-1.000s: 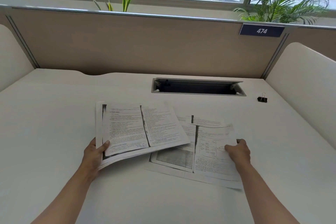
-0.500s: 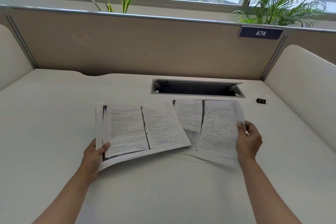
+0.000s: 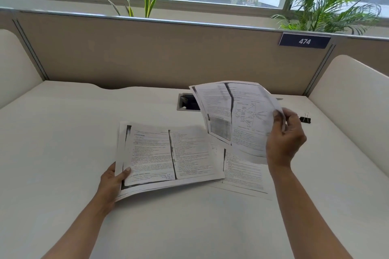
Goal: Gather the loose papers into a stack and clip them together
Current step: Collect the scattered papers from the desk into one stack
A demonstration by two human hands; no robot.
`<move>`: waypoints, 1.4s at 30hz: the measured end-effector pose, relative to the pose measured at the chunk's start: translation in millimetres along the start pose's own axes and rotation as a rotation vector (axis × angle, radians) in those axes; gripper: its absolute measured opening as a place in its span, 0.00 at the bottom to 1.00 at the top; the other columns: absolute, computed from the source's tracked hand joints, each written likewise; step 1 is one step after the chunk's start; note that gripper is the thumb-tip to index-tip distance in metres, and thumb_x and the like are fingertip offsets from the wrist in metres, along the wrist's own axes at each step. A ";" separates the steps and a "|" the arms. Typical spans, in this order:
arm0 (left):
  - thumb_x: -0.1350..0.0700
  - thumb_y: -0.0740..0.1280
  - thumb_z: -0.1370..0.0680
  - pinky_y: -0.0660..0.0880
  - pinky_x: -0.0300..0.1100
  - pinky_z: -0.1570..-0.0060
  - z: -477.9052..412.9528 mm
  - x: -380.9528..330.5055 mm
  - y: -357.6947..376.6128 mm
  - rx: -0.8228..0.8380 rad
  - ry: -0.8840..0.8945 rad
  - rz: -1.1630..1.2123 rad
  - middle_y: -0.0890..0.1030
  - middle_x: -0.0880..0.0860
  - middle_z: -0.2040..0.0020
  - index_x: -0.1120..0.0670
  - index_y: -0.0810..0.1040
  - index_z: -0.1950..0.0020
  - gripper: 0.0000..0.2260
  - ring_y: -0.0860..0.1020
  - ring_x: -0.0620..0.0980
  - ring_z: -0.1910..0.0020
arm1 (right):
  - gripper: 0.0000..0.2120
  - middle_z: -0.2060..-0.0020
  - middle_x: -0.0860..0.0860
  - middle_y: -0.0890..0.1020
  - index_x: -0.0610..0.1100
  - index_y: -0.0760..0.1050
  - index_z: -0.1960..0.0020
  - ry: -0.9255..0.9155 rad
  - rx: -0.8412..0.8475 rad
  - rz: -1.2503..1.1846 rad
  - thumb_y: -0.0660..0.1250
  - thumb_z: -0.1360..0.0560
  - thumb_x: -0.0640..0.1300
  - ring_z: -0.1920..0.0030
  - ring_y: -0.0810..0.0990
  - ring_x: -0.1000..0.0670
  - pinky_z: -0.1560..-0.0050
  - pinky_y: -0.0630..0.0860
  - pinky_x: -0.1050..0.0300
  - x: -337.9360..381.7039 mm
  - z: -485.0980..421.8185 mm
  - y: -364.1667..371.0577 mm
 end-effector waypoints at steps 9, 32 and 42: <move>0.63 0.62 0.22 0.72 0.52 0.41 0.1 1.0 -0.8 -0.014 -0.023 0.018 0.78 0.59 0.45 0.59 0.71 0.35 0.15 0.78 0.60 0.48 | 0.10 0.55 0.49 0.78 0.35 0.77 0.48 0.075 0.033 -0.130 0.64 0.23 0.42 0.59 0.75 0.69 0.60 0.72 0.78 20.0 -0.9 17.3; 0.45 0.57 0.21 0.68 0.53 0.34 -0.9 -1.0 0.7 0.055 -0.152 -0.120 0.76 0.56 0.37 0.58 0.72 0.34 0.22 0.75 0.57 0.39 | 0.21 0.44 0.43 0.79 0.41 0.72 0.37 0.566 0.889 0.256 0.50 0.24 0.30 0.51 0.74 0.47 0.54 0.69 0.59 -61.2 110.0 69.9; 0.62 0.63 0.22 0.74 0.47 0.49 0.1 -1.0 4.8 0.111 -0.089 -0.174 0.80 0.59 0.45 0.57 0.73 0.41 0.10 0.79 0.56 0.51 | 0.23 0.31 0.41 0.67 0.42 0.65 0.30 0.549 0.704 0.595 0.61 0.25 0.36 0.31 0.65 0.42 0.36 0.66 0.50 -101.8 98.7 43.5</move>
Point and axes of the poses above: each hand's wrist, its own z-axis away from the middle knuckle, its own y-axis out of the palm, x = y × z, the point moved 4 cm from there along -z, towards the middle knuckle
